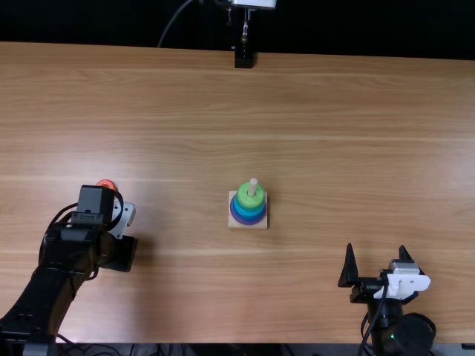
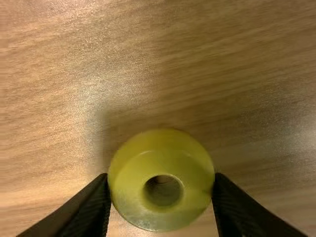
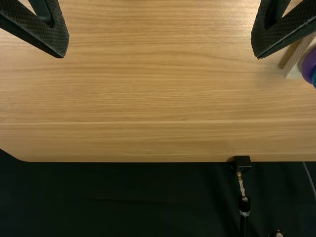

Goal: Build the Hanoi tower: stack the rings onto the peg from bottom to top in this color order: purple, dark blue, light blue, dark green, light green, yellow, orange.

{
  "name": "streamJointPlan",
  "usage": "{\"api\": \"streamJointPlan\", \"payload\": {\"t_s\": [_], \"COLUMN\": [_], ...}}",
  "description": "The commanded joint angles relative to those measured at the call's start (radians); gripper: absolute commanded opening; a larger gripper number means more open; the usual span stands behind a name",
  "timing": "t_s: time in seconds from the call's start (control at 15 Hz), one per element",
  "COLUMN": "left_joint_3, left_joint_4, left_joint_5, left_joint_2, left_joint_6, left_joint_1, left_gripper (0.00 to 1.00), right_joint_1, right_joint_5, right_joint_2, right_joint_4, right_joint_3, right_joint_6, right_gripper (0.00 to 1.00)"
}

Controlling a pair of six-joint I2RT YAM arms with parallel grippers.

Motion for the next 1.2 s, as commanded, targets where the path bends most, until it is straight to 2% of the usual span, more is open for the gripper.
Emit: {"api": "streamJointPlan", "payload": {"t_s": [0.0, 0.13, 0.27, 0.6, 0.87, 1.13], "left_joint_3": [0.036, 0.144, 0.265, 0.602, 0.883, 1.087], "left_joint_4": [-0.005, -0.040, -0.149, -0.438, -0.602, -0.615], "left_joint_5": [-0.036, -0.038, -0.038, -0.025, -0.019, -0.017], "left_joint_2": [0.002, -0.005, -0.003, 0.068, 0.196, 0.324], "left_joint_6": [0.015, 0.010, 0.006, -0.021, -0.139, -0.215], "left_joint_1": [0.008, 0.002, -0.007, -0.142, -0.256, -0.358], "left_gripper": [0.00, 0.00, 0.00, 0.00, 0.00, 0.00], "right_joint_1": [-0.003, -0.003, -0.003, -0.003, -0.003, -0.003], "right_joint_5": [0.014, 0.014, 0.014, 0.014, 0.014, 0.014], "right_joint_2": [-0.013, -0.013, -0.013, -0.013, -0.013, -0.013], "right_joint_4": [-0.074, -0.074, -0.074, -0.074, -0.074, -0.074], "right_joint_3": [-0.044, -0.044, -0.044, -0.044, -0.044, -0.044], "right_joint_6": [-0.001, -0.001, -0.001, -0.001, -0.001, -0.001], "right_gripper": [1.00, 1.00, 1.00, 1.00, 1.00, 1.00]}}
